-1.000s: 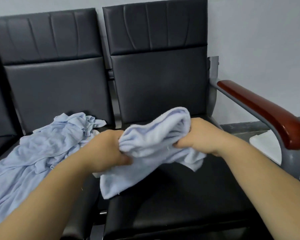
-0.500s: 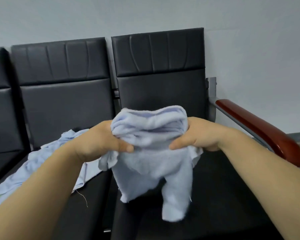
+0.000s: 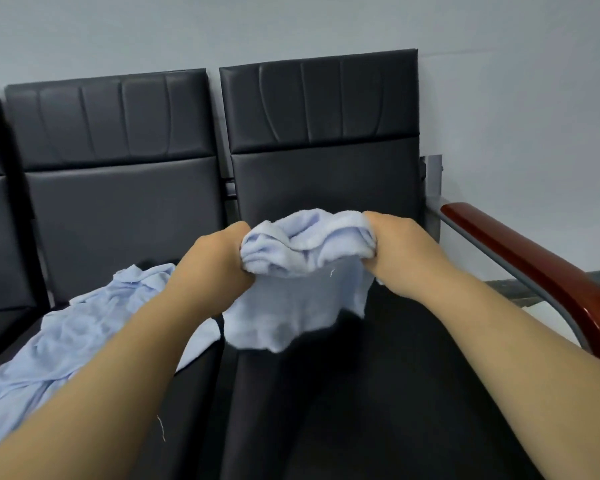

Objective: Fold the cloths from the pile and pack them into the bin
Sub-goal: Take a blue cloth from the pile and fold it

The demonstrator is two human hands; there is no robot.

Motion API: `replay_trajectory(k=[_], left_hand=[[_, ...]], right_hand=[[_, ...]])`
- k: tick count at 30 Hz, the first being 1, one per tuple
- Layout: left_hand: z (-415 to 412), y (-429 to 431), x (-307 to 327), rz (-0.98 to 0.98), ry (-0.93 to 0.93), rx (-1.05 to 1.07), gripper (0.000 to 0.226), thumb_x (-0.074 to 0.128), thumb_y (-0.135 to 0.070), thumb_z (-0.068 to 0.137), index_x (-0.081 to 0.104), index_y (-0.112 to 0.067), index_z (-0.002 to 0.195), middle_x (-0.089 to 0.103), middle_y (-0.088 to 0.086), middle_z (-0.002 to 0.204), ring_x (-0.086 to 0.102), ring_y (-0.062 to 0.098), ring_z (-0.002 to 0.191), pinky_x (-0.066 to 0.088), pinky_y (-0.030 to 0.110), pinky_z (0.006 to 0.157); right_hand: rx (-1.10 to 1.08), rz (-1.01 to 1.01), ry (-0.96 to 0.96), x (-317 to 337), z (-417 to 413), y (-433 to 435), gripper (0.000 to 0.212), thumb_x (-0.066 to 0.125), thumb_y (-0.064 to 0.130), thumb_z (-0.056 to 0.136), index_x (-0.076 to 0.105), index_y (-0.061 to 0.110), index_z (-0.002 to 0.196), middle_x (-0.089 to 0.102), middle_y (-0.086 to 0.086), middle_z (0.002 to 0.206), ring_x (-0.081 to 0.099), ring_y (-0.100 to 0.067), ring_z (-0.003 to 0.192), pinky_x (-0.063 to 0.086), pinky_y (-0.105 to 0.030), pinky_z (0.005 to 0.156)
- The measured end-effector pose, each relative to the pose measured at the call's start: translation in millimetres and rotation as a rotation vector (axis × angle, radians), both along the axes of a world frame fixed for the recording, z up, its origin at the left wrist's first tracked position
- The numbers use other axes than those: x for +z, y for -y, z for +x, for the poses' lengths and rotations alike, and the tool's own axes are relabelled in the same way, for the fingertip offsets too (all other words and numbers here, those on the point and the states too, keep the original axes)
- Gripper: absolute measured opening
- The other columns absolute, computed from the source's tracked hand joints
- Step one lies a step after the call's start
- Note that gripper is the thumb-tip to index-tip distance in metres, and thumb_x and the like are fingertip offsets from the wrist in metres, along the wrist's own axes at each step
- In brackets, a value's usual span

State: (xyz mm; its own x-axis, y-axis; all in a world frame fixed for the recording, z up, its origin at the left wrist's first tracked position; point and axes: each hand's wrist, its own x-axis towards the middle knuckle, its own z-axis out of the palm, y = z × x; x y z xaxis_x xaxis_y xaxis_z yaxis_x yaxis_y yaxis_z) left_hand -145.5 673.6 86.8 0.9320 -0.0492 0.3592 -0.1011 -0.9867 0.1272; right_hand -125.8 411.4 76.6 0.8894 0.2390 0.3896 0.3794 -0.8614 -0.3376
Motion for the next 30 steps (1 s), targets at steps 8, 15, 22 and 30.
replay_trajectory(k=[8, 15, 22, 30], left_hand=[[-23.4, 2.2, -56.0, -0.087, -0.682, -0.177, 0.023, 0.072, -0.011, 0.078, 0.055, -0.012, 0.062, 0.056, -0.001, 0.046, 0.051, 0.005, 0.042, 0.047, 0.022, 0.044], [-14.5, -30.5, -145.0, -0.172, -0.914, -0.216, 0.039, 0.08, -0.047, 0.069, 0.055, -0.019, 0.08, 0.056, -0.01, 0.072, 0.05, 0.009, 0.066, 0.045, 0.029, 0.064], [-5.8, -39.8, -160.6, -0.406, -0.878, -0.122, 0.028, 0.061, -0.034, 0.065, 0.054, -0.015, 0.084, 0.056, -0.005, 0.076, 0.051, 0.012, 0.068, 0.044, 0.03, 0.063], [-29.1, -46.1, -163.5, -0.702, -1.363, -0.198, 0.04, 0.066, -0.013, 0.053, 0.054, -0.01, 0.091, 0.058, 0.012, 0.087, 0.056, 0.029, 0.081, 0.037, 0.032, 0.06]], right_hand=[[0.174, 0.0, -0.679, -70.6, -22.7, 16.8, 0.017, 0.078, 0.03, 0.084, 0.063, 0.022, 0.084, 0.065, 0.009, 0.055, 0.062, -0.003, 0.051, 0.05, -0.022, 0.056], [0.129, -0.157, -0.991, -128.6, -4.3, 27.2, 0.04, 0.079, 0.054, 0.074, 0.068, 0.018, 0.088, 0.067, 0.004, 0.082, 0.059, -0.014, 0.073, 0.047, -0.032, 0.07], [0.119, -0.035, -0.66, -142.3, 6.2, 4.2, 0.006, 0.066, 0.027, 0.089, 0.06, 0.026, 0.086, 0.061, 0.008, 0.091, 0.055, -0.012, 0.077, 0.04, -0.027, 0.064], [0.052, -0.291, -1.172, -138.7, -7.6, 6.7, 0.025, 0.066, 0.027, 0.073, 0.068, 0.014, 0.094, 0.07, -0.008, 0.097, 0.068, -0.029, 0.084, 0.054, -0.036, 0.07]])
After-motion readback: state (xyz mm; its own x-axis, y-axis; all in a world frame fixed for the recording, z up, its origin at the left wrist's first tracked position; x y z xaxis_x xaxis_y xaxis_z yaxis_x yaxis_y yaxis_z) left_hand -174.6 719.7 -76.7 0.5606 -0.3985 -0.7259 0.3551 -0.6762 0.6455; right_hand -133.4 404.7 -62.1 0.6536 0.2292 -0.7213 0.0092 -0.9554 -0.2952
